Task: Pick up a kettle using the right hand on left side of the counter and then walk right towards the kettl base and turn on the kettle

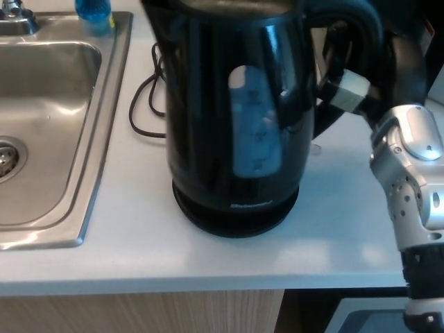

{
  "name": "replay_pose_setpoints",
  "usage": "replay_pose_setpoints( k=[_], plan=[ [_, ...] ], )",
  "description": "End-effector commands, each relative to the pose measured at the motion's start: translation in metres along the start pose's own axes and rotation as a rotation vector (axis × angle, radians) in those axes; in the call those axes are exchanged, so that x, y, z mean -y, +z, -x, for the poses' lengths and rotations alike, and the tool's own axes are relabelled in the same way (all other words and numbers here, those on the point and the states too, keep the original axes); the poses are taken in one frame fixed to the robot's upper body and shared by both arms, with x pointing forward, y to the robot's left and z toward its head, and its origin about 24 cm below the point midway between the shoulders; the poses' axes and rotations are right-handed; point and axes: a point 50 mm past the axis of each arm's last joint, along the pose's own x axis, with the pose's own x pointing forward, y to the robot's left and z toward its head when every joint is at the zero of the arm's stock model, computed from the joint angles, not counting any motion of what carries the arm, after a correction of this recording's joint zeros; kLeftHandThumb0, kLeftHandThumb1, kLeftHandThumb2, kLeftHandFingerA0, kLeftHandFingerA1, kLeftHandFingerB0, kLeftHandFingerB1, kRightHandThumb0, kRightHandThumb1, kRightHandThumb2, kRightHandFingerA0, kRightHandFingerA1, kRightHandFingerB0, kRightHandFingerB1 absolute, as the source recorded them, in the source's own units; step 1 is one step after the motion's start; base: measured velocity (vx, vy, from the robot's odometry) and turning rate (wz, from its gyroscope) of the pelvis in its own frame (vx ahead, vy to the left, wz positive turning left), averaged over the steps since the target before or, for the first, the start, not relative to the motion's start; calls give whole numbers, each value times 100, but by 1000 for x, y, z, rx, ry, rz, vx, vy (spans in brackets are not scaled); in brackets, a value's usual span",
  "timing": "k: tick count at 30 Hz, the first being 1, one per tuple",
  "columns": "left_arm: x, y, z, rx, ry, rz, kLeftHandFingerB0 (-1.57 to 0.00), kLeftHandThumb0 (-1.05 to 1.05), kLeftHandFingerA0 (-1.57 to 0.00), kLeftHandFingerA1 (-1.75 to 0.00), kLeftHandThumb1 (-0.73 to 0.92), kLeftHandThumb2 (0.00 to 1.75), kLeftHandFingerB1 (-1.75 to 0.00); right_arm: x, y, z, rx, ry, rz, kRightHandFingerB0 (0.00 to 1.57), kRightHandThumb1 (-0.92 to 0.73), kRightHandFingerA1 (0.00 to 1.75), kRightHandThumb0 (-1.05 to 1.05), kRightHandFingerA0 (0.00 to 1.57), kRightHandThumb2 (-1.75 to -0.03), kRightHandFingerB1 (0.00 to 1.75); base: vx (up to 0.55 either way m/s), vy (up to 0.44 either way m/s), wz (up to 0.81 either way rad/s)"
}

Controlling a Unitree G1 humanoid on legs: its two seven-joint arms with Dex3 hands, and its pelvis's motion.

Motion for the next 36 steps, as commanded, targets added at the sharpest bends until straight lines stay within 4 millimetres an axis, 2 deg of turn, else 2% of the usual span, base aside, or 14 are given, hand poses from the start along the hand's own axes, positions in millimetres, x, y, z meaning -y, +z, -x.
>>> replay_pose_setpoints(
  k=[1,10,11,12,13,17,18,19,20,22,23,30,36],
  plan=[
    [-5,6,-2,47,16,-9,-82,34,-94,-101,57,120,-92,16,0,-6,51,-64,6,87,-37,175,-23,110,-150,166,0,0,0],
    [-5,7,-1,54,17,-1,-84,35,-94,-101,57,121,-93,14,7,-10,93,-43,-3,87,-35,175,-24,108,-150,167,0,0,0],
    [-1,10,-2,67,4,3,-83,32,-95,-103,57,121,-93,4,13,-6,137,7,16,124,-63,128,-13,125,-130,127,0,0,0],
    [1,11,-3,72,-1,5,-83,32,-95,-103,57,121,-93,0,15,-4,156,29,24,124,-63,128,-13,125,-130,127,0,0,0],
    [2,11,-3,75,-3,2,-83,31,-94,-103,56,121,-93,-3,17,-3,167,50,19,91,-33,175,-22,111,-152,167,0,0,0],
    [3,12,-3,77,-3,3,-84,33,-95,-104,56,123,-94,-8,21,-1,194,82,25,91,-33,175,-22,111,-151,164,0,0,0],
    [2,14,-4,86,-7,15,-86,34,-99,-107,56,123,-96,-21,42,3,299,159,69,90,-37,175,-21,110,-149,160,0,0,0],
    [2,14,-4,87,-8,17,-86,34,-99,-107,56,123,-96,-22,44,3,310,168,75,90,-37,175,-21,110,-149,160,0,0,0],
    [2,14,-4,88,-5,8,-86,35,-99,-106,56,123,-95,-22,48,4,327,169,85,86,-36,175,-18,108,-146,167,0,0,0],
    [2,15,-4,89,-4,6,-86,35,-99,-106,56,123,-95,-22,48,4,329,170,87,86,-36,175,-18,108,-146,167,0,0,0],
    [1,13,-3,83,2,1,-84,32,-97,-105,57,120,-94,-24,55,5,361,205,85,89,-45,175,-17,111,-141,157,0,0,0],
    [3,11,-4,68,-1,4,-86,38,-98,-105,57,123,-95,-26,55,11,423,243,132,86,-45,175,-18,105,-137,156,0,0,0],
    [2,12,-4,81,-7,-10,-85,37,-96,-105,55,126,-95,-29,50,17,465,268,156,86,-47,173,-20,106,-133,157,0,0,0]
  ],
)
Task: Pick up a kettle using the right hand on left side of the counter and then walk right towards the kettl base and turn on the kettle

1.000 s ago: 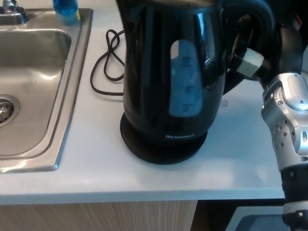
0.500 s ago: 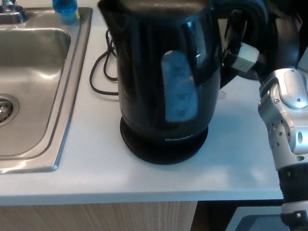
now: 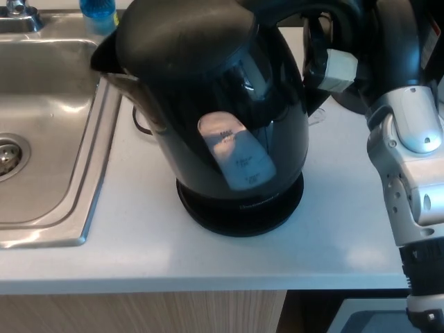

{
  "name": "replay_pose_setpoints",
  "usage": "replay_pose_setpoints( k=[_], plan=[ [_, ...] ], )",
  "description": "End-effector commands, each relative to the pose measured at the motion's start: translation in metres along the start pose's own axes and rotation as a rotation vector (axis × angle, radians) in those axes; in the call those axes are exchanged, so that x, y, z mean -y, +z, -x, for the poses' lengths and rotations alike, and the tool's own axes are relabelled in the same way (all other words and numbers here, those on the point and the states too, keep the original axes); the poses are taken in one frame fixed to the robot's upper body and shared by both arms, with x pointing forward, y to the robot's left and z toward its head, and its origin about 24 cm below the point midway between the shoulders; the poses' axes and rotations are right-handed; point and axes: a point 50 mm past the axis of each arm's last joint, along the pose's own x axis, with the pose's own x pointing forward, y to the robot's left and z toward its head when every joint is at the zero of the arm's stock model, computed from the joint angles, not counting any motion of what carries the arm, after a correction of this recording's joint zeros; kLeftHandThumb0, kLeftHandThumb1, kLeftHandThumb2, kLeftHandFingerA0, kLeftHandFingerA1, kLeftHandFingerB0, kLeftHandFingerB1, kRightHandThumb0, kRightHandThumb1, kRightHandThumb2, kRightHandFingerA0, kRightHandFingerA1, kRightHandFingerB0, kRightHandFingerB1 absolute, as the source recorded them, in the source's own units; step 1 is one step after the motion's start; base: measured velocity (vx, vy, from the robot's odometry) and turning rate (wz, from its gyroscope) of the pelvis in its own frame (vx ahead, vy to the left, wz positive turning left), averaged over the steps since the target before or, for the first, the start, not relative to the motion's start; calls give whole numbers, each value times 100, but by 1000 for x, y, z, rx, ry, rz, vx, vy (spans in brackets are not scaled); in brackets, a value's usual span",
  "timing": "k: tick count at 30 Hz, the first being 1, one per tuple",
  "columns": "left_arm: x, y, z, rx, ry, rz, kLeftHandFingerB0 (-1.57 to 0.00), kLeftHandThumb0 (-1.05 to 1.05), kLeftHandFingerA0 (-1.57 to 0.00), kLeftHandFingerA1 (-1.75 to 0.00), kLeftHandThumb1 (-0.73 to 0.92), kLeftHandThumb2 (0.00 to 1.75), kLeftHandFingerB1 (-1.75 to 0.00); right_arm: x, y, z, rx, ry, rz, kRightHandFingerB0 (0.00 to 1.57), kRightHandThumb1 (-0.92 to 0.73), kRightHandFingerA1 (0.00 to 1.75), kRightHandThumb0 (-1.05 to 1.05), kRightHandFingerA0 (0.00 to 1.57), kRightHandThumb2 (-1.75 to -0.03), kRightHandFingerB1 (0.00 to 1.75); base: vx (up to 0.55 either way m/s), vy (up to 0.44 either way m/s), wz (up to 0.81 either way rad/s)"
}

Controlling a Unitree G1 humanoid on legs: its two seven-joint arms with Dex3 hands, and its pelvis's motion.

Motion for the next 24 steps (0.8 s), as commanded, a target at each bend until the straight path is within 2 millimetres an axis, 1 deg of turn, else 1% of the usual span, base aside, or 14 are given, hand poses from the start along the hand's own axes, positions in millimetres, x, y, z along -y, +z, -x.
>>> replay_pose_setpoints(
  k=[1,2,3,10,11,12,13,16,17,18,19,20,21,24],
  plan=[
    [-4,9,-1,81,4,-35,-85,33,-96,-103,53,122,-94,-8,15,10,175,48,72,88,-49,175,-18,106,-132,157,0,0,0],
    [-4,10,-1,86,4,-42,-85,33,-96,-103,53,122,-94,-12,15,12,186,56,82,88,-49,175,-18,106,-132,157,0,0,0],
    [-5,10,0,86,5,-43,-85,34,-95,-104,52,121,-95,-14,14,13,182,57,82,89,-46,175,-18,102,-132,163,0,0,0],
    [-5,10,0,84,6,-46,-85,34,-95,-104,52,121,-95,-16,12,16,182,58,83,89,-46,175,-18,102,-132,163,0,0,0],
    [-5,9,0,83,4,-41,-88,37,-98,-105,52,121,-96,-14,7,18,171,51,91,84,-46,175,-18,100,-132,168,0,0,0],
    [-5,7,0,69,10,-24,-82,35,-95,-105,59,123,-93,-7,0,19,148,25,98,89,-43,175,-18,107,-137,163,0,0,0],
    [-6,5,0,48,19,-1,-82,35,-95,-105,59,123,-93,1,-7,20,122,-11,105,89,-43,175,-18,107,-137,163,0,0,0],
    [-6,5,0,47,19,-1,-82,35,-95,-105,59,123,-93,1,-7,20,126,-11,105,89,-43,175,-18,107,-137,163,0,0,0],
    [-6,4,0,42,18,-4,-81,32,-92,-102,58,123,-93,8,-13,21,80,-47,80,91,-46,174,-16,107,-131,157,0,0,0],
    [-6,4,0,41,16,2,-84,33,-95,-104,59,123,-94,13,-16,23,51,-81,70,91,-45,175,-15,107,-133,157,0,0,0],
    [-6,4,-1,42,14,13,-84,33,-95,-104,59,123,-94,16,-19,25,35,-109,70,91,-45,175,-15,107,-133,157,0,0,0],
    [-5,4,-1,43,11,12,-86,32,-98,-105,58,124,-95,18,-21,27,30,-125,71,87,-43,175,-16,107,-136,163,0,0,0],
    [-3,5,-1,44,8,11,-86,32,-98,-105,58,124,-95,20,-25,30,21,-149,73,87,-43,175,-16,107,-136,163,0,0,0],
    [-3,5,-1,44,8,12,-86,32,-98,-105,58,124,-95,20,-25,30,22,-151,73,87,-43,175,-16,107,-136,163,0,0,0]
  ],
)
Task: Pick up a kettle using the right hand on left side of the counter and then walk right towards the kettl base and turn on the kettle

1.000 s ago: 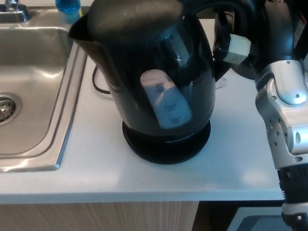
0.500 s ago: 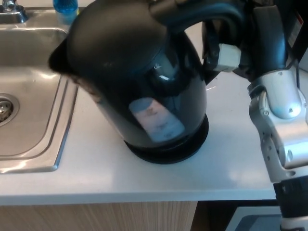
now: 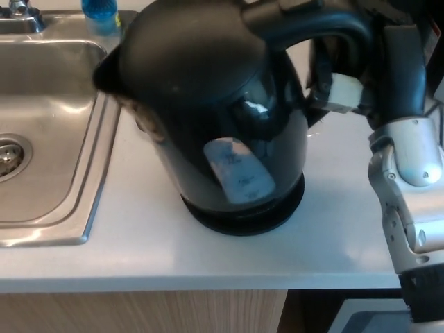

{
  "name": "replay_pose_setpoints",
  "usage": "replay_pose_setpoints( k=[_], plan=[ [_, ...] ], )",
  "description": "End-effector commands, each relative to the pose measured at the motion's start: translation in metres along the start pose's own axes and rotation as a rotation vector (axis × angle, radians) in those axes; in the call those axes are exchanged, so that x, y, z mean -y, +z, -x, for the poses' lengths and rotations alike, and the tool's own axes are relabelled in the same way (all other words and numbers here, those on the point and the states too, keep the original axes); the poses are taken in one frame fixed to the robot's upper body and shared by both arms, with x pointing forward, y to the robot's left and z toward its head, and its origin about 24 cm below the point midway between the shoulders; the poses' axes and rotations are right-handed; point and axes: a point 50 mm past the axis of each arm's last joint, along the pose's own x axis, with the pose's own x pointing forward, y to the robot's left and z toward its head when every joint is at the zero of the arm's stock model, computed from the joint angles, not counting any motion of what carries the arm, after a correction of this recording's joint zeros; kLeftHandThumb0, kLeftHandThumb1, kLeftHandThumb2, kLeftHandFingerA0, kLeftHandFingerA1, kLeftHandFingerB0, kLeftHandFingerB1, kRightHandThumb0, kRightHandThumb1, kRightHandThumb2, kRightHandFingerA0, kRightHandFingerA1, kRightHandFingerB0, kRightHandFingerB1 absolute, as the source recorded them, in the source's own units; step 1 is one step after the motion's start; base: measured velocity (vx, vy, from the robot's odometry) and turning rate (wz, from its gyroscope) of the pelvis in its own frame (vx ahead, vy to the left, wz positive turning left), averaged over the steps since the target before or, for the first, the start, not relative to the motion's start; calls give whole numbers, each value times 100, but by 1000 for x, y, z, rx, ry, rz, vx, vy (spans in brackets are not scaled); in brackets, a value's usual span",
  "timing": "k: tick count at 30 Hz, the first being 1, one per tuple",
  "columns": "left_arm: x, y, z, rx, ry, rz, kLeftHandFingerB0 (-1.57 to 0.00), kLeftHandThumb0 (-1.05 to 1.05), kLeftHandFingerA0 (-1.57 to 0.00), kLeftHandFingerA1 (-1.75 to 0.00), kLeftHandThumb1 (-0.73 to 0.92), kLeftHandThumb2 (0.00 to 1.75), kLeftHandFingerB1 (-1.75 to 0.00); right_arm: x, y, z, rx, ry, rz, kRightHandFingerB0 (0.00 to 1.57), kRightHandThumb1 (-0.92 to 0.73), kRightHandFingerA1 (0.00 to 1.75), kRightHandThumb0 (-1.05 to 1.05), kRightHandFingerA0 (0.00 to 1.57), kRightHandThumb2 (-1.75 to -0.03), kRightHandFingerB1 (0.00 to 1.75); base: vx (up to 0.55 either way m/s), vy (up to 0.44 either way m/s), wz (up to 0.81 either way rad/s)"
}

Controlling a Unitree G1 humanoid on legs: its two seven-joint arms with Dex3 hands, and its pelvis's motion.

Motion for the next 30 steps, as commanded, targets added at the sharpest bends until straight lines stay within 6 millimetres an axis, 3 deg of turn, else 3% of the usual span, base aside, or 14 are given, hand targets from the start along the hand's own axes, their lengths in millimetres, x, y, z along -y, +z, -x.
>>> replay_pose_setpoints(
  k=[1,2,3,4,23,25,30],
  plan=[
    [-2,8,-1,63,1,8,-86,32,-98,-105,58,124,-95,11,-13,8,-49,-63,41,87,-43,175,-16,107,-136,163,0,0,0],
    [-2,8,-1,62,1,8,-86,32,-98,-105,58,124,-95,11,-13,8,-49,-63,41,87,-43,175,-16,107,-136,163,0,0,0],
    [1,9,0,76,-7,0,-84,37,-97,-105,55,123,-94,18,-28,19,-133,-147,24,91,-40,175,-12,107,-151,157,0,0,0],
    [2,10,0,81,-10,-4,-84,37,-97,-105,55,123,-94,20,-35,25,-169,-184,18,91,-40,175,-12,107,-151,157,0,0,0],
    [-2,11,0,82,-6,9,-86,39,-98,-106,54,124,-96,25,-45,28,-205,-229,33,92,-41,175,-14,108,-148,157,0,0,0],
    [-1,6,1,59,-10,-11,-84,36,-95,-102,57,124,-93,46,-58,31,-284,-300,202,86,-44,174,-19,103,-139,156,0,0,0],
    [-1,7,1,62,-10,-5,-85,37,-97,-103,56,123,-94,51,-64,32,-286,-309,256,88,-43,172,-22,104,-137,155,0,0,1]
  ],
)
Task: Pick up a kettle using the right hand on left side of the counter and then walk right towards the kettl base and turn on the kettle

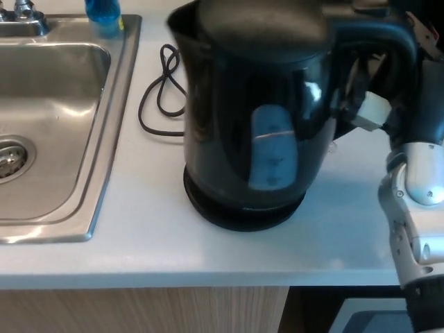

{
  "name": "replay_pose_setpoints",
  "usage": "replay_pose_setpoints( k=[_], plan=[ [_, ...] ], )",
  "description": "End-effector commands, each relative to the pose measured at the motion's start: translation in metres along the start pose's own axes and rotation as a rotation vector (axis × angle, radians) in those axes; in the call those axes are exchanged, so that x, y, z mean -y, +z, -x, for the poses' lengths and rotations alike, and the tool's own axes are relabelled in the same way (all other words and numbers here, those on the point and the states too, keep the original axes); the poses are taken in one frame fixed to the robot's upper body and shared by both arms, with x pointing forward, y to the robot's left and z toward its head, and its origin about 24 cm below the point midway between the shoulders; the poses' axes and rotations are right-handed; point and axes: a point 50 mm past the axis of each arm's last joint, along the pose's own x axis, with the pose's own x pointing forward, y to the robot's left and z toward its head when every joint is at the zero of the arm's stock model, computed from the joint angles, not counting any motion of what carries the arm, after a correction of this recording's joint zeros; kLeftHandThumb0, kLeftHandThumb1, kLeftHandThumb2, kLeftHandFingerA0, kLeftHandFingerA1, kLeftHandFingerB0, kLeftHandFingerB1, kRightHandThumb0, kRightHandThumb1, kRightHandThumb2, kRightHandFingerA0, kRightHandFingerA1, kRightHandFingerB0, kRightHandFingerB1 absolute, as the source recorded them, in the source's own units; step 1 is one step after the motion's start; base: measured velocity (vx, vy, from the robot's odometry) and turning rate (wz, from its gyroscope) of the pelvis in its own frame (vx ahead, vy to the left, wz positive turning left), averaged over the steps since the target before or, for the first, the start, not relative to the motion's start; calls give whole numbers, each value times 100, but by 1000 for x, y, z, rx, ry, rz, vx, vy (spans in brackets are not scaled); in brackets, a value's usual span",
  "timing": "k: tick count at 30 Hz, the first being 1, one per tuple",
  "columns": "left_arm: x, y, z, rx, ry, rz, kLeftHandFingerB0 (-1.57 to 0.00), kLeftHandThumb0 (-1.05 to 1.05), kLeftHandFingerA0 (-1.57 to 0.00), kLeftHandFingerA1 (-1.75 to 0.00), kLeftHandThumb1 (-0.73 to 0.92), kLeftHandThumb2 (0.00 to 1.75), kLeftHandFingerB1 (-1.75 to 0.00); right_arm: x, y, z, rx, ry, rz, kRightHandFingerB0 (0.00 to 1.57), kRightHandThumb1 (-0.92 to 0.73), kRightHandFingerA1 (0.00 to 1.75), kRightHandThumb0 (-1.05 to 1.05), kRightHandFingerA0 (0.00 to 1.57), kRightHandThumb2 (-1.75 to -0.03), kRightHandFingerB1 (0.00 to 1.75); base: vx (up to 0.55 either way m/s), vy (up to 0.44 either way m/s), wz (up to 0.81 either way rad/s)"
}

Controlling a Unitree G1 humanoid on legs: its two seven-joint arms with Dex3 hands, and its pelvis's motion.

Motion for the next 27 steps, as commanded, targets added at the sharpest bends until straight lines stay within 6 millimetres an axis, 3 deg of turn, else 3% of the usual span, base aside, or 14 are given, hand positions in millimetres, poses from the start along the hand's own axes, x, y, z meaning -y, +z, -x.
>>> replay_pose_setpoints(
  k=[1,11,12,19,24,27],
  plan=[
    [-2,5,0,49,-6,-3,-83,36,-96,-103,56,122,-93,23,-29,7,-101,-56,240,86,-44,175,-23,104,-134,155,0,0,0],
    [-3,3,1,45,-6,-15,-77,38,-88,-98,56,123,-90,31,-35,5,-126,-63,278,86,-50,175,-23,101,-123,161,0,0,0],
    [-2,4,0,47,-7,-15,-81,32,-94,-101,57,120,-91,27,-34,8,-105,-27,293,85,-49,175,-22,99,-123,162,0,0,0],
    [-1,6,-1,54,-5,-14,-82,32,-92,-100,57,120,-92,15,-31,13,-53,47,298,82,-50,174,-20,94,-116,157,0,0,0],
    [0,6,-1,55,-12,-19,-83,36,-96,-102,56,121,-93,1,-23,17,23,159,365,79,-45,175,-23,93,-130,163,0,0,0],
    [0,6,-2,52,-8,-15,-84,37,-93,-101,56,123,-93,-8,-18,20,69,225,408,78,-48,175,-24,93,-123,160,0,0,0]
  ],
)
